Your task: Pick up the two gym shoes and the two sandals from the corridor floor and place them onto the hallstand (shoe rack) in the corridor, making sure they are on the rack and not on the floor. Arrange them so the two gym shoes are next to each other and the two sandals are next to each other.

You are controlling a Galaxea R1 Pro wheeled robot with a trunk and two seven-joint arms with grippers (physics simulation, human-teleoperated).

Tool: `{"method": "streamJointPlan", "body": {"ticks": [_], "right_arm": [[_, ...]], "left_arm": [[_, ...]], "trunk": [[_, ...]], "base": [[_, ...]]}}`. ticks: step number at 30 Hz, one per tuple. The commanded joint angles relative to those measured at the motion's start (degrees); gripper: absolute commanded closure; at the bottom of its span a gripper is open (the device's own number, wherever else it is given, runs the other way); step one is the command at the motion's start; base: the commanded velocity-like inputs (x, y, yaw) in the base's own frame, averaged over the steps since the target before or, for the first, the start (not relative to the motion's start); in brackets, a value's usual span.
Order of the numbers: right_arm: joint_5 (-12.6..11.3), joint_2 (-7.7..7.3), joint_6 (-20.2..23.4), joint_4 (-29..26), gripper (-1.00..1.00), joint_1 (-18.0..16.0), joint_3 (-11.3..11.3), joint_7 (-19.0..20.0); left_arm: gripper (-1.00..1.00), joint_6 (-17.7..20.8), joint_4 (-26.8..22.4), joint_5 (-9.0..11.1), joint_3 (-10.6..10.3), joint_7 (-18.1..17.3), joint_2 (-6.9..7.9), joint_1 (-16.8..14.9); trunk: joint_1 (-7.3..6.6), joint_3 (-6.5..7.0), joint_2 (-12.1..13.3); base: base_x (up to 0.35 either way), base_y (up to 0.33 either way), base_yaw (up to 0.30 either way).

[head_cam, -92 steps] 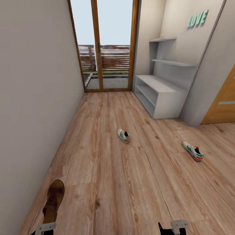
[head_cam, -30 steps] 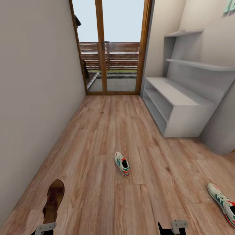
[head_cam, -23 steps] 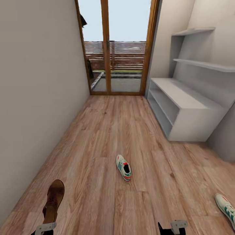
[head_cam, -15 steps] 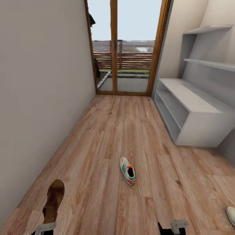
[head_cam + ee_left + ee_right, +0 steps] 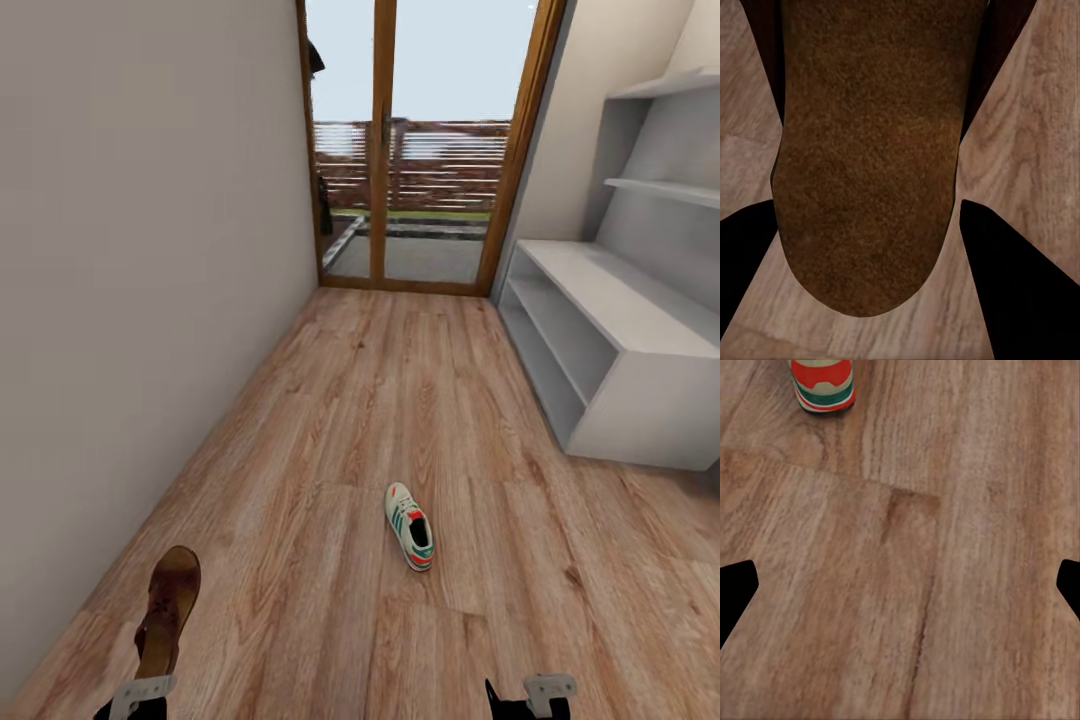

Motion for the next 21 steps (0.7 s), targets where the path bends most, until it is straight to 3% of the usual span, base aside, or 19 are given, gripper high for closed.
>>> {"method": "streamJointPlan", "body": {"ticks": [1,4,5,6,8,9,15,21], "right_arm": [[0.2,0.00,-0.2,0.0,-1.00,0.0,-0.3,0.1],[0.2,0.06,-0.2,-0.4,-1.00,0.0,-0.8,0.2],[0.1,0.21,-0.1,-1.9,-1.00,0.0,-1.0,0.2],[0.1,0.27,0.0,-2.5,-1.00,-0.1,-1.0,0.2],[0.2,1.50,0.8,-8.4,-1.00,-0.2,-1.0,0.1],[0.2,1.80,1.5,-9.9,-1.00,-0.2,-1.0,0.1],[0.3,2.12,6.3,-12.8,-1.00,-0.2,-1.2,0.2],[0.4,2.08,7.9,-13.2,-1.00,-0.2,-1.2,0.3]], "left_arm": [[1.00,-0.1,-0.1,-0.5,0.5,-0.3,-0.06,-0.1],[1.00,0.2,-0.6,-0.5,0.3,-0.3,-0.11,-1.2],[1.00,2.1,-0.8,-0.7,0.2,-0.4,-0.17,-5.2],[1.00,2.9,-0.8,-0.8,0.2,-0.4,-0.20,-6.0],[1.00,9.7,-1.0,-2.0,0.2,-0.5,-0.29,-10.9],[1.00,10.8,-1.0,-2.3,0.2,-0.5,-0.32,-11.9],[1.00,12.5,-1.2,-2.8,0.1,-0.5,-0.32,-13.7],[1.00,12.6,-1.2,-2.9,-1.2,-0.5,-0.23,-13.7]], "trunk": [[-0.01,-0.05,0.0],[-0.01,-0.05,0.0],[-0.01,-0.05,0.0],[-0.01,-0.06,0.0],[-0.01,-0.06,0.0],[-0.01,-0.06,0.0],[-0.01,-0.06,0.0],[-0.01,-0.06,0.0]], "base": [[0.001,0.000,0.022],[0.000,0.000,0.011],[0.000,0.000,0.003],[0.000,0.000,0.002],[0.000,0.000,0.001],[0.000,0.000,0.000],[0.000,0.000,0.000],[0.000,0.000,0.000]]}}
